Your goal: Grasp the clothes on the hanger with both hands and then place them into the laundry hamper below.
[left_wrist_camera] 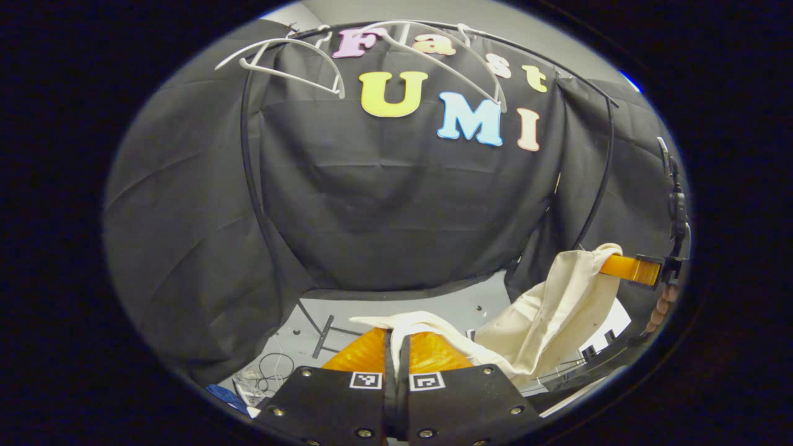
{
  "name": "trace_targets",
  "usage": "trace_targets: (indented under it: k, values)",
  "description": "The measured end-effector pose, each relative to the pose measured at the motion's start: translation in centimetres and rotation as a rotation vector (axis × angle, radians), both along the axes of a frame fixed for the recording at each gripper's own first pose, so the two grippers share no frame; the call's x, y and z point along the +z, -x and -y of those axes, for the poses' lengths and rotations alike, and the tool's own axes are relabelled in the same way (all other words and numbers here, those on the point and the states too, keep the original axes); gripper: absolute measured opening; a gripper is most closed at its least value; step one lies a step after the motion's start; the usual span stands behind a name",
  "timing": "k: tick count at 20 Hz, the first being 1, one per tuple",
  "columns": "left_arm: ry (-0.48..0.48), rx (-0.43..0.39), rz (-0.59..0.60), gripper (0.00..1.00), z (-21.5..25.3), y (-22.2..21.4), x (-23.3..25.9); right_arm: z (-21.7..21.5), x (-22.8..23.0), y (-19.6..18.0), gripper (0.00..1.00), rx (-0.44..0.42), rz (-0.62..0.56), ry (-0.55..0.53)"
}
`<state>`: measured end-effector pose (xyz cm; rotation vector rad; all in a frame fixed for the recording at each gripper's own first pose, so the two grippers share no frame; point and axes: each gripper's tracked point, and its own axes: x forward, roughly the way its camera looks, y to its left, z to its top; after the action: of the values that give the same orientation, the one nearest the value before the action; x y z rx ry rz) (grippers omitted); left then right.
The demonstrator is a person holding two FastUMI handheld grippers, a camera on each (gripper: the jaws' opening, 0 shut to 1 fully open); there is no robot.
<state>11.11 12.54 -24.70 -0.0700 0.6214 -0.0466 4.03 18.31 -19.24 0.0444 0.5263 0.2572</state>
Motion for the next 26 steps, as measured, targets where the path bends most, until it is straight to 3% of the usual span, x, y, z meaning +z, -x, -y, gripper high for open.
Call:
trace_targets:
  k: [14, 16, 17, 18, 19, 20, 21, 23, 26]
  values:
    - [-0.025, -0.074, -0.089, 0.01, 0.3, -3.2, -6.8, -2.3, -4.9, -0.7, 0.04, -0.037, -0.157, 0.061]
    - [-0.036, -0.062, -0.11, 0.02, -0.4, -3.1, -7.6, -2.7, -5.5, -0.5, 0.1, -0.02, -0.19, 0.051]
    - [-0.037, -0.057, -0.122, 0.02, -0.8, -2.8, -8.1, -2.9, -5.8, -0.4, 0.1, -0.01, -0.213, 0.044]
    - [-0.04, -0.049, -0.138, 0.02, -1.1, -2.5, -8.7, -3.0, -6.3, -0.3, 0.03, -0.006, -0.238, 0.041]
    - [-0.041, -0.034, -0.16, 0.03, -1.5, -2.1, -9.2, -3.1, -6.7, -0.2, 0.19, 0.0, -0.264, 0.034]
    - [-0.035, -0.022, -0.18, 0.03, -1.5, -1.8, -9.8, -3.1, -6.8, 0.1, 0.24, 0.005, -0.282, 0.032]
    - [-0.021, -0.018, -0.194, 0.09, -1.1, -1.2, -10.4, -3.4, -6.8, 0.2, 0.4, 0.023, -0.291, 0.026]
    - [-0.003, -0.022, -0.175, 0.4, -0.8, -0.6, -10.7, -3.8, -6.3, 0.6, 0.73, 0.056, -0.287, 0.028]
    - [-0.034, -0.023, -0.17, 0.87, -1.2, -0.7, -10.8, -3.2, -6.2, 0.6, 0.9, 0.072, -0.269, 0.052]
